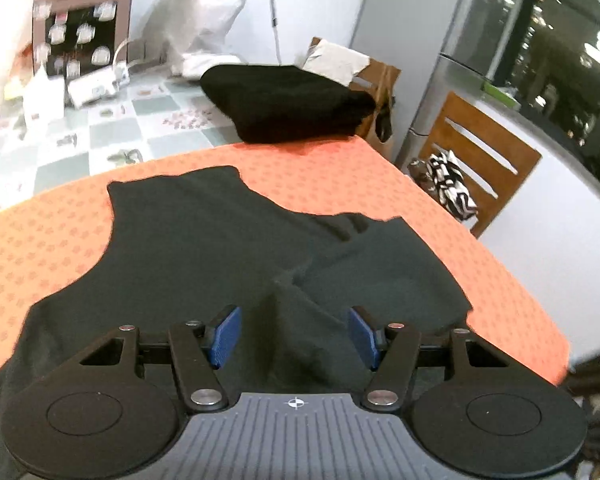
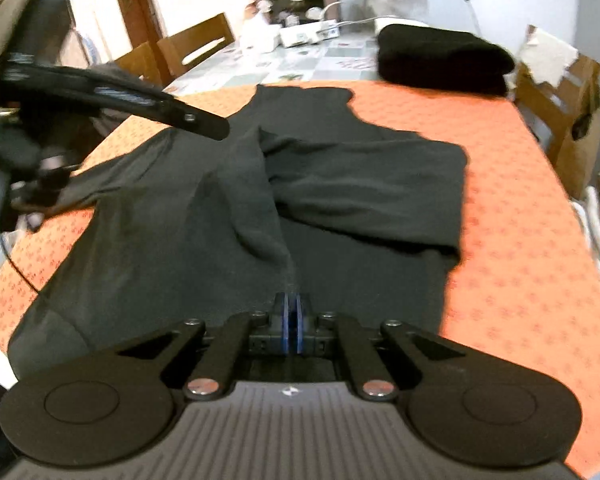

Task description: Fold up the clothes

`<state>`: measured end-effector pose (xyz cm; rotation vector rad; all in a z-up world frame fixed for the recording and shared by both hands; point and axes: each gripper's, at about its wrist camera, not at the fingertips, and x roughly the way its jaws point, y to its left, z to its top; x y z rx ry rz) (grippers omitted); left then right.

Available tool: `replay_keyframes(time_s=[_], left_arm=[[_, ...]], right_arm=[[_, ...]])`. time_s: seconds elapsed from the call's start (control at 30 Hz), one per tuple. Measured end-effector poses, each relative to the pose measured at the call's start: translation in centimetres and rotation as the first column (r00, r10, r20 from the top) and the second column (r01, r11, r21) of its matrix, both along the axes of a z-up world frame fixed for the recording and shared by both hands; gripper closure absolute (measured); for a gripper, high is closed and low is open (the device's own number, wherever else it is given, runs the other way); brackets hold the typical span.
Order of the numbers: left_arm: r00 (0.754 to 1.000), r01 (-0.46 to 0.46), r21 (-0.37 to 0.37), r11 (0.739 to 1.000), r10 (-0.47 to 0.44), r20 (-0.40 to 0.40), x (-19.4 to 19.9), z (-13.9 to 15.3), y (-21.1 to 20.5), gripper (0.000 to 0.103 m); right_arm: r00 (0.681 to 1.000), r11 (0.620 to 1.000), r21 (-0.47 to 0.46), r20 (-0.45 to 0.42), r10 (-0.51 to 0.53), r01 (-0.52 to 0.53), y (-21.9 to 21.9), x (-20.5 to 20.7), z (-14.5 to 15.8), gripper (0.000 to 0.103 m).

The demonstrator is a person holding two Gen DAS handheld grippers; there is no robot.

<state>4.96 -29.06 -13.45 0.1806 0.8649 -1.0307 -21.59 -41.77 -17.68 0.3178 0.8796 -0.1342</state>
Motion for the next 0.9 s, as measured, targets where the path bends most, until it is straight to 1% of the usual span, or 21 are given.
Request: replay_keyframes(time_s=[0.1, 0.23, 0.37, 0.47, 0.57, 0.63, 0.67, 0.7, 0.73, 0.77, 0.9], left_arm=[[0.998, -0.022, -0.001, 1.0, 0.022, -0.059, 1.9, -0.6, -1.7, 0.041], [0.991, 0.014, -0.009, 1.0, -0.015, -0.13, 2.4, -1.1, -4.3, 0.041], [0.991, 0.111, 0.059, 0.992, -0.106, -0.088, 0.7, -1.7, -7.8, 0.041], [0.992, 0.129, 0.129, 0.983, -0.127, -0.024, -0.5, -2.0, -9.5, 0.041], [0.99, 0.131, 0.196, 0.972, -0.137, 0.017, -1.5, -2.2, -10.8, 0.041], [0.989, 0.132, 0.242, 0.961, -0.146, 0.041, -2.2, -2.4, -11.6, 0.046], [0.989, 0.121, 0.261, 0.958, -0.139, 0.052, -2.2, -2.7, -11.9, 0.053], [0.989, 0.108, 0.281, 0.954, -0.131, 0.063, -2.3, -2.9, -12.1, 0.067], [0.99, 0.096, 0.3, 0.949, -0.123, 0.074, -2.3, -3.2, -12.4, 0.078], [0.991, 0.079, 0.305, 0.949, -0.108, 0.081, -2.2, -3.3, -12.4, 0.097], [0.987, 0.063, 0.27, 0.961, -0.101, 0.129, -2.7, -2.4, -12.2, 0.097]], right_arm=[[0.999, 0.999, 0.014, 0.002, -0.044, 0.044, -0.7, -1.6, 0.5, 0.098], [0.995, 0.994, 0.032, 0.005, -0.103, 0.103, -1.7, -3.7, 1.2, 0.098], [0.987, 0.986, 0.051, 0.006, -0.161, 0.161, -2.7, -5.8, 1.8, 0.098], [0.985, 0.984, 0.058, 0.009, -0.171, 0.171, -2.7, -6.6, 1.7, 0.098], [0.984, 0.983, 0.059, 0.012, -0.175, 0.174, -2.6, -7.0, 1.6, 0.098], [0.983, 0.981, 0.066, 0.015, -0.182, 0.18, -2.7, -7.3, 1.5, 0.098], [0.983, 0.981, 0.071, 0.016, -0.184, 0.183, -2.7, -7.3, 1.4, 0.098], [0.982, 0.98, 0.076, 0.017, -0.187, 0.185, -2.7, -7.3, 1.4, 0.098], [0.982, 0.979, 0.081, 0.018, -0.188, 0.186, -2.8, -7.4, 1.4, 0.098], [0.982, 0.979, 0.084, 0.02, -0.189, 0.186, -2.8, -7.4, 1.4, 0.098], [0.978, 0.973, 0.112, 0.027, -0.207, 0.203, -2.7, -7.8, 1.2, 0.098]])
